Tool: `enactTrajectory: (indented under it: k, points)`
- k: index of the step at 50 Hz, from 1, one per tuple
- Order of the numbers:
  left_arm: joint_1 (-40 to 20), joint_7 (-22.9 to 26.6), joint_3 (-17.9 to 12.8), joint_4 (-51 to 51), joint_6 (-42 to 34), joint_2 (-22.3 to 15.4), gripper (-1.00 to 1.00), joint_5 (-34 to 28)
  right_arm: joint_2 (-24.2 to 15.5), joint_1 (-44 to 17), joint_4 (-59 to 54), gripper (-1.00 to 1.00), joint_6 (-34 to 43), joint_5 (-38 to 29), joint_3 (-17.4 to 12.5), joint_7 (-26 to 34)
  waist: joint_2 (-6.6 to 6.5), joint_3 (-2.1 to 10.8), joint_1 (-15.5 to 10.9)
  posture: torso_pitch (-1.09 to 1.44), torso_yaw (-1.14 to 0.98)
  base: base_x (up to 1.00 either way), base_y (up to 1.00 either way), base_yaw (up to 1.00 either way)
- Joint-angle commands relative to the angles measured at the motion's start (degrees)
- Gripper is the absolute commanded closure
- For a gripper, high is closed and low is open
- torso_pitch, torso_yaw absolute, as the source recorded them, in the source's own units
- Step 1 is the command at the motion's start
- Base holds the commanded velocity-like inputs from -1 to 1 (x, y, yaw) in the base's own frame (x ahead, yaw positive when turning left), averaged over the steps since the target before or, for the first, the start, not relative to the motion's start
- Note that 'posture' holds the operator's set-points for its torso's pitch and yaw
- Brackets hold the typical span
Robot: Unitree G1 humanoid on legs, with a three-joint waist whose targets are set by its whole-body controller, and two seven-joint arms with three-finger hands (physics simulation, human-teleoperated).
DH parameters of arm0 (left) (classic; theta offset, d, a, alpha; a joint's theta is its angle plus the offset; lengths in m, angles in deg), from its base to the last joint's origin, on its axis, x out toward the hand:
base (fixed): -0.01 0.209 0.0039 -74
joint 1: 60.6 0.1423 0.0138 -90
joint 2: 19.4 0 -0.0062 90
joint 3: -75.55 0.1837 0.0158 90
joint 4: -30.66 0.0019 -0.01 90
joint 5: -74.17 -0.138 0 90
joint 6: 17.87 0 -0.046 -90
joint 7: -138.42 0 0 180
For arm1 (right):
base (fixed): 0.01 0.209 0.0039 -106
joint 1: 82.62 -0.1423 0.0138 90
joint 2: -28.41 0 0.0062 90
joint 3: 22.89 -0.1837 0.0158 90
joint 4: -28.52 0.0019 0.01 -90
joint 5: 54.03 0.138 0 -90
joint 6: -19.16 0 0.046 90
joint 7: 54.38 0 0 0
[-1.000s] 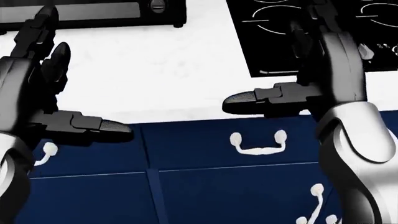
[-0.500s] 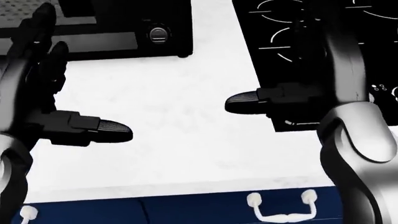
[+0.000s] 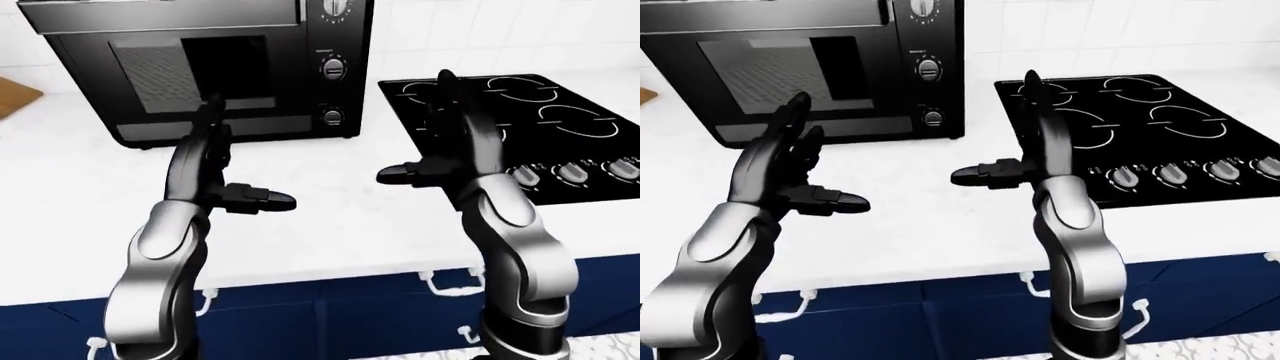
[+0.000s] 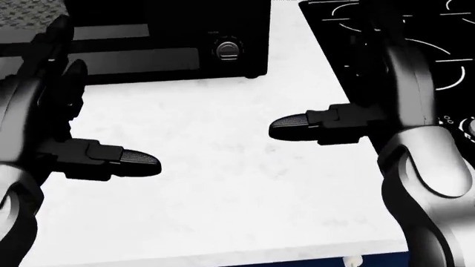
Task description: Open the toaster oven door.
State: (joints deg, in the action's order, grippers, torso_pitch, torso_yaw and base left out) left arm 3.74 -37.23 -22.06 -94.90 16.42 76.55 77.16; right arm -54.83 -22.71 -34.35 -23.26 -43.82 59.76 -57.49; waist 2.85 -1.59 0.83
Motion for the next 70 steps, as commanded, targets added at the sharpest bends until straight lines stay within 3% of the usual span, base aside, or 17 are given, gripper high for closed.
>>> enactTrajectory:
  k: [1,3,8,10,12,13,14,17,19,21,23,25,26,31,47,59,70]
  points:
    - [-1.66,-0.23,-0.99,-1.85,1.67,-0.73,-1.0,-0.27,-0.15,-1.93,1.79,-1.0,-1.45,-0.03,0.2,0.11,1.29,1.55,-0.23,0.0,0.0,0.0,0.74,0.0]
    - [-1.69,-0.21,-0.93,-1.89,1.6,-0.73,-1.0,-0.3,-0.05,-1.71,1.8,-1.0,-1.72,-0.09,0.25,0.23,1.44,1.99,-0.09,0.0,0.0,0.0,0.77,0.0]
    - [-1.77,-0.14,-0.74,-1.54,1.89,-0.63,-1.0,-0.42,0.12,-1.87,1.73,-1.0,-1.91,0.06,0.0,0.23,0.35,0.41,0.0,0.0,0.0,0.0,0.59,0.0]
    - [-1.71,-0.04,-0.77,-1.39,2.1,-0.65,-1.0,-0.44,0.21,-1.88,1.6,-1.0,-2.12,0.36,-0.25,0.07,-3.45,-0.25,0.8,0.0,0.0,0.0,0.0,0.0]
    - [-1.84,-0.04,-0.85,-1.55,1.77,-0.64,-1.0,-0.42,0.09,-1.89,1.87,-1.0,-2.02,0.54,-0.31,-0.19,-9.15,1.08,0.34,0.0,0.0,0.0,0.0,0.0]
    - [-1.84,-0.04,-0.85,-1.54,1.77,-0.64,-1.0,-0.42,0.07,-1.89,1.86,-1.0,-2.04,0.57,-0.3,-0.21,-5.17,-1.03,-0.21,0.0,0.0,0.0,0.0,0.0]
    - [-1.86,-0.03,-0.82,-1.5,1.82,-0.64,-1.0,-0.44,0.14,-1.84,1.43,-1.0,-2.5,0.75,-0.46,-0.33,-6.03,0.76,-0.69,0.0,0.0,0.0,0.0,0.39]
    - [-2.0,-0.04,-0.75,-1.39,1.79,-0.63,-1.0,-0.47,0.05,-2.07,1.85,-1.0,-1.81,1.28,-0.66,-0.81,-4.9,1.3,-1.67,0.0,0.0,-0.01,0.0,0.6]
    - [-2.07,-0.02,-0.69,-1.52,1.63,-0.62,-1.0,-0.46,-0.06,-2.05,1.69,-1.0,-1.95,1.5,-0.75,-0.94,-3.47,0.92,-1.91,0.0,0.0,-0.01,0.0,0.66]
    - [-2.22,0.02,-0.73,-1.71,1.39,-0.67,-1.0,-0.46,-0.4,-2.02,2.0,-1.0,-1.58,1.98,-1.08,-1.17,-2.71,-0.83,-1.52,0.0,0.0,0.0,0.0,0.0]
    - [-2.24,0.01,-0.66,-1.78,1.34,-0.64,-1.0,-0.49,-0.61,-1.86,1.91,-1.0,-1.74,2.03,-1.0,-1.2,-1.24,-0.91,-1.85,0.0,0.0,0.0,0.0,0.0]
    - [-2.1,-0.02,-0.48,-2.13,1.19,-0.54,-1.0,-0.55,-0.72,-1.83,2.31,-1.0,-1.41,2.14,-1.03,-1.36,1.74,0.22,-2.42,0.0,0.0,0.0,0.0,0.0]
    - [-1.92,0.0,-0.28,-2.29,1.3,-0.46,-1.0,-0.64,-0.81,-1.68,2.22,-1.0,-1.67,2.13,-1.07,-1.3,-0.23,-0.55,-2.06,0.0,0.0,0.0,0.0,0.0]
    - [-1.73,0.52,0.14,-3.05,1.39,-0.43,-1.0,-0.87,-1.12,-1.26,3.09,-1.0,-1.37,2.48,-1.63,-1.53,-2.73,0.64,-1.33,0.0,0.0,0.0,0.0,0.0]
    - [-0.74,2.53,0.51,-5.48,3.12,-0.37,-1.0,-3.64,-1.31,-0.51,3.66,-1.0,-1.78,2.79,-1.81,-1.81,-2.29,2.4,-1.11,-0.04,0.0,0.0,0.0,0.0]
    - [-1.12,3.17,0.52,-5.14,2.93,-0.23,-1.0,-4.18,-1.69,0.12,4.72,-1.0,-1.51,3.41,-2.44,-2.07,-2.28,6.54,-1.32,-0.16,0.0,0.0,0.0,0.0]
    - [-1.04,3.74,0.6,-5.1,3.12,-0.04,-1.0,-4.49,-2.64,0.25,8.43,-1.0,1.43,5.47,-4.01,-3.39,-2.17,11.62,-1.59,-0.27,0.0,0.0,0.0,0.0]
